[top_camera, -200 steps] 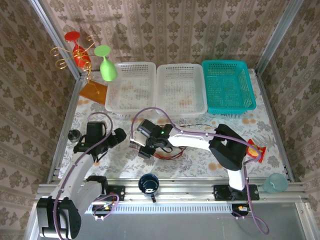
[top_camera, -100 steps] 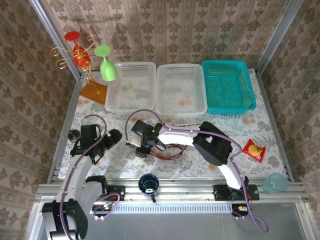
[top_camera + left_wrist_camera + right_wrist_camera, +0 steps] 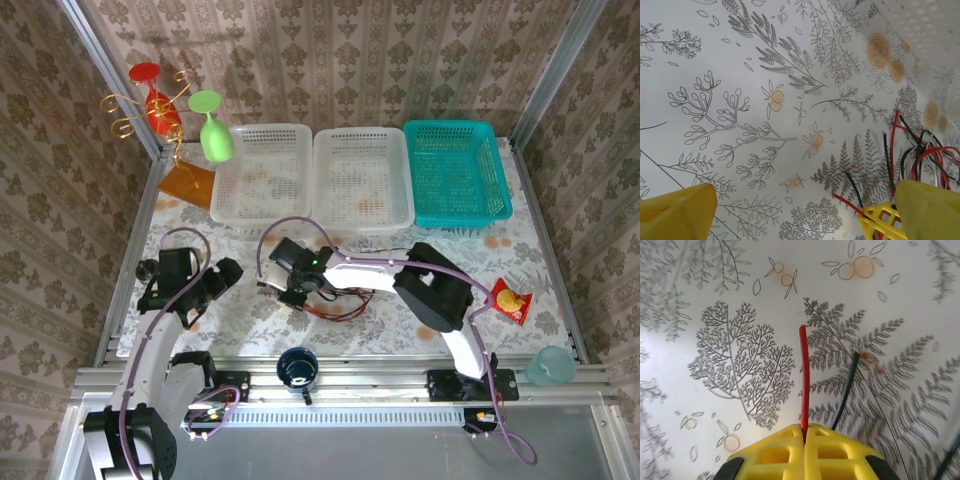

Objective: Untangle the cables

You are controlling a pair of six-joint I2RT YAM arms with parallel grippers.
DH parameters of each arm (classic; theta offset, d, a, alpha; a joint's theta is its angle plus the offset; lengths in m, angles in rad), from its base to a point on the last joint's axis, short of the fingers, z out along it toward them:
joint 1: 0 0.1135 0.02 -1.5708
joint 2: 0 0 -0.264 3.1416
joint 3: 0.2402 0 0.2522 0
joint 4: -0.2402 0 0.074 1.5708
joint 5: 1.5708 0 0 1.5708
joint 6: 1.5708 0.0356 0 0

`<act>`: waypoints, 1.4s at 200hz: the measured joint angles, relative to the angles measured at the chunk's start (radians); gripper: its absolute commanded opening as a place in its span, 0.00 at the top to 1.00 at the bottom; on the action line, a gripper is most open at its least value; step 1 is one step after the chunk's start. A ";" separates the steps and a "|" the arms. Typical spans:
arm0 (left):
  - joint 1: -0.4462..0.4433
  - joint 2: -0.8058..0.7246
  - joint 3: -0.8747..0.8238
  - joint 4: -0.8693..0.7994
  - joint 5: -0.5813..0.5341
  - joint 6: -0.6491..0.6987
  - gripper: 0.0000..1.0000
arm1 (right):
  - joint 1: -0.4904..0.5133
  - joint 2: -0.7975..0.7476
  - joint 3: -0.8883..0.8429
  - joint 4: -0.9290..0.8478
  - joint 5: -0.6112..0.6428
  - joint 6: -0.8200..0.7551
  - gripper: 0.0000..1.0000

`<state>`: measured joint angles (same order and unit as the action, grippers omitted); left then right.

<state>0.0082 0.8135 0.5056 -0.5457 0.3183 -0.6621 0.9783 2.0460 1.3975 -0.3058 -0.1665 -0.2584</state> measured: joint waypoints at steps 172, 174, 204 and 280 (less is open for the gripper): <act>-0.312 0.035 0.433 -0.021 -0.088 0.007 0.17 | -0.340 -0.676 -0.254 0.438 -0.249 0.245 1.00; -0.318 0.039 0.434 -0.016 -0.088 0.007 0.17 | -0.344 -0.682 -0.253 0.438 -0.252 0.246 1.00; -0.382 0.087 0.434 0.031 -0.087 0.009 0.21 | -0.385 -0.731 -0.218 0.439 -0.277 0.260 1.00; -0.510 0.166 0.470 0.153 -0.076 0.015 0.15 | -0.463 -0.746 -0.031 0.438 -0.306 0.252 1.00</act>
<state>-0.5014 0.9791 0.9756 -0.3931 0.2428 -0.6468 0.5148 1.2999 1.3666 0.1318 -0.4721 -0.0067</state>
